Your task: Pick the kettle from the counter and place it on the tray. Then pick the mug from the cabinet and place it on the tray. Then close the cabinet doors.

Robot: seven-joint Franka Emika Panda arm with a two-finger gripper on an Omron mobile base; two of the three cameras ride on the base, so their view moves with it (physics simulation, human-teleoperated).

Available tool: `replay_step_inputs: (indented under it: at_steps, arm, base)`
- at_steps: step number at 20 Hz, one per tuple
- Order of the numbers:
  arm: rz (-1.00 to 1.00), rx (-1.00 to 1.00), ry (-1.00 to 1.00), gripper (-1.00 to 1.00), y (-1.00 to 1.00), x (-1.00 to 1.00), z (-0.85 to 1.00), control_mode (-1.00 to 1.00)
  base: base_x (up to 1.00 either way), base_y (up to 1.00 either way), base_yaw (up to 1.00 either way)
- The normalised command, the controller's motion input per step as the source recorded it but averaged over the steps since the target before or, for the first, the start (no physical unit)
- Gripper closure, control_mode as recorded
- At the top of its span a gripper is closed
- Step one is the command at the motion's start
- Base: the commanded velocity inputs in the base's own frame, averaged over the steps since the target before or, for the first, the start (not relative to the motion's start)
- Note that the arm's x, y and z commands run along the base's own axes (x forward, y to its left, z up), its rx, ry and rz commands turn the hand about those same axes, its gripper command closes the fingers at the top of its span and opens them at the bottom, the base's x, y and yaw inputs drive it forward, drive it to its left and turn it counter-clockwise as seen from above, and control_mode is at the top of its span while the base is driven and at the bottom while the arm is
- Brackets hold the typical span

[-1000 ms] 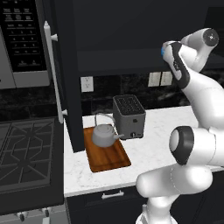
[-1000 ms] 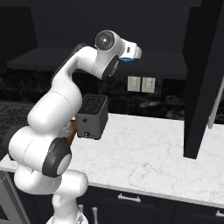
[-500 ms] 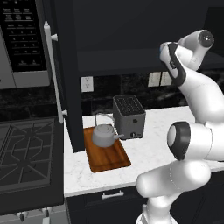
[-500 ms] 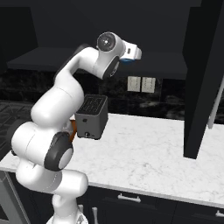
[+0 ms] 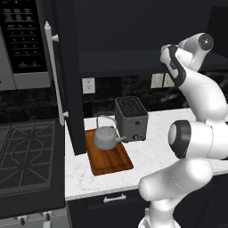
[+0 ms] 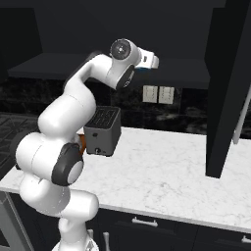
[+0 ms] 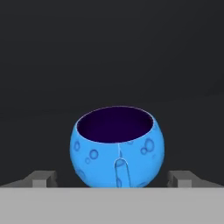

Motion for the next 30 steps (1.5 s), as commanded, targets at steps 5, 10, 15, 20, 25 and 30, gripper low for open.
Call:
replay_step_inputs:
  at_steps: [5,10,15,20,25,30]
  arm:
    - [0.0,0.0,0.0,-1.0,-0.09,0.05,-0.08,-1.0]
    - [0.0,0.0,0.0,1.0,-0.11,0.0,-0.06,-1.0]
    - [0.0,0.0,-0.06,1.0,-0.05,-0.03,0.0,-1.0]
    - [0.0,0.0,-0.1,1.0,-0.01,-0.1,0.02,-1.0]
    - [0.0,0.0,-0.06,1.0,0.0,-0.16,0.0,-1.0]
    - [0.0,0.0,0.01,1.0,0.0,-0.02,0.0,-1.0]
  base:
    - [0.0,0.0,0.0]
    - [0.0,0.0,0.0]
    - [0.0,0.0,0.0]
    - [0.0,0.0,0.0]
    - [0.0,0.0,0.0]
    - [0.0,0.0,0.0]
